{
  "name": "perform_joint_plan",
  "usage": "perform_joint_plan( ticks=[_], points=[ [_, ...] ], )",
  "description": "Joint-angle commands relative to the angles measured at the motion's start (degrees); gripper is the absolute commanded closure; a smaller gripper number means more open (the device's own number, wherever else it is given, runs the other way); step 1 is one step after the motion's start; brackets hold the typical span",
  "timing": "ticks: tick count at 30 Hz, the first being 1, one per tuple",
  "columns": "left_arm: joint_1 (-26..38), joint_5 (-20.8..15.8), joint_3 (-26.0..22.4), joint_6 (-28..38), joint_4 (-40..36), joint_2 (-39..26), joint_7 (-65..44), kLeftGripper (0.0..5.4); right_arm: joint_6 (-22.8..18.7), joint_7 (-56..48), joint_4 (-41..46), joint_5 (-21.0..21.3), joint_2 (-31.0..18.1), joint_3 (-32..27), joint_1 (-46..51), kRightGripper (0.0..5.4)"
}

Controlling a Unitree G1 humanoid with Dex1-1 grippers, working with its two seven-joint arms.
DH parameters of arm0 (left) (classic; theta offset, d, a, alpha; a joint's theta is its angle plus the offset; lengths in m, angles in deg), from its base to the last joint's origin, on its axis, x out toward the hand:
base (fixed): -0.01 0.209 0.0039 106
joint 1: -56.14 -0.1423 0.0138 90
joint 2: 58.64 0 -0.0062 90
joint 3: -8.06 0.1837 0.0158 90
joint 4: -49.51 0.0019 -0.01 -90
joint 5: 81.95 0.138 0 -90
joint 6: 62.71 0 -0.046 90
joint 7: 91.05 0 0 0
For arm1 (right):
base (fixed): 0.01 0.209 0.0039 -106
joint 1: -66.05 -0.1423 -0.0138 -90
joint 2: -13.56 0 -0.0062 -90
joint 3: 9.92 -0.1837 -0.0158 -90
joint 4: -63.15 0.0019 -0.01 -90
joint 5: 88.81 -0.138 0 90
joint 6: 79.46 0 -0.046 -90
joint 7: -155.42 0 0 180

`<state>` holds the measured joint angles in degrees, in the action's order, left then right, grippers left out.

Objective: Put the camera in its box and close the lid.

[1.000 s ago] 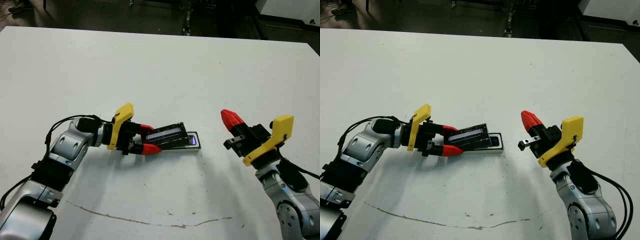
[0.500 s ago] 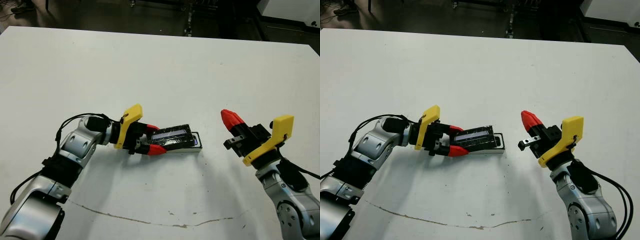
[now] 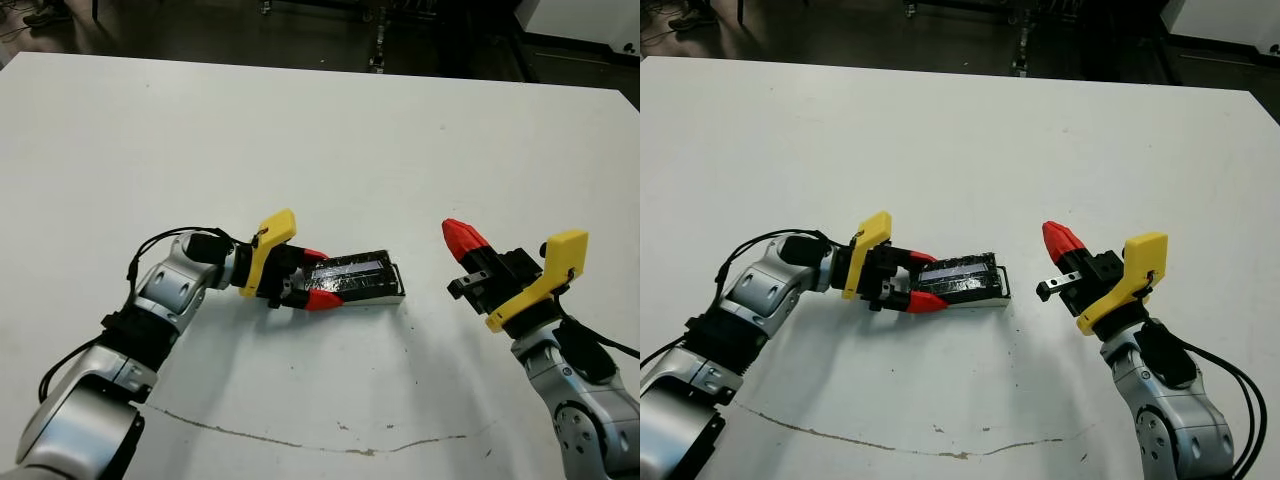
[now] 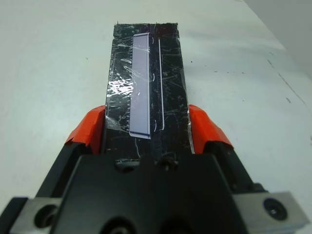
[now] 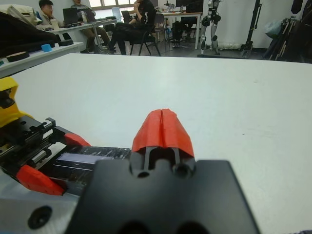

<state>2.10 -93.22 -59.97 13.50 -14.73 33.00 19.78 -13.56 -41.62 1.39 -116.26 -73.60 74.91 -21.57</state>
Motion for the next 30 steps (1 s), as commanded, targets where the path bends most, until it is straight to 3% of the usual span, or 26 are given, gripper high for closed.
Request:
perform_joint_plan(
  ticks=[1,30],
  points=[
    [-0.69,1.57,4.28,-1.53,2.35,4.8,-1.79,2.21,0.14,-0.2,-0.28,0.45,-0.74,-0.52,0.61,5.4],
    [8.1,7.74,7.48,-4.23,18.75,12.7,-7.12,2.21,-0.07,-0.28,-0.07,0.43,-0.73,-0.56,1.11,5.4]
  ],
)
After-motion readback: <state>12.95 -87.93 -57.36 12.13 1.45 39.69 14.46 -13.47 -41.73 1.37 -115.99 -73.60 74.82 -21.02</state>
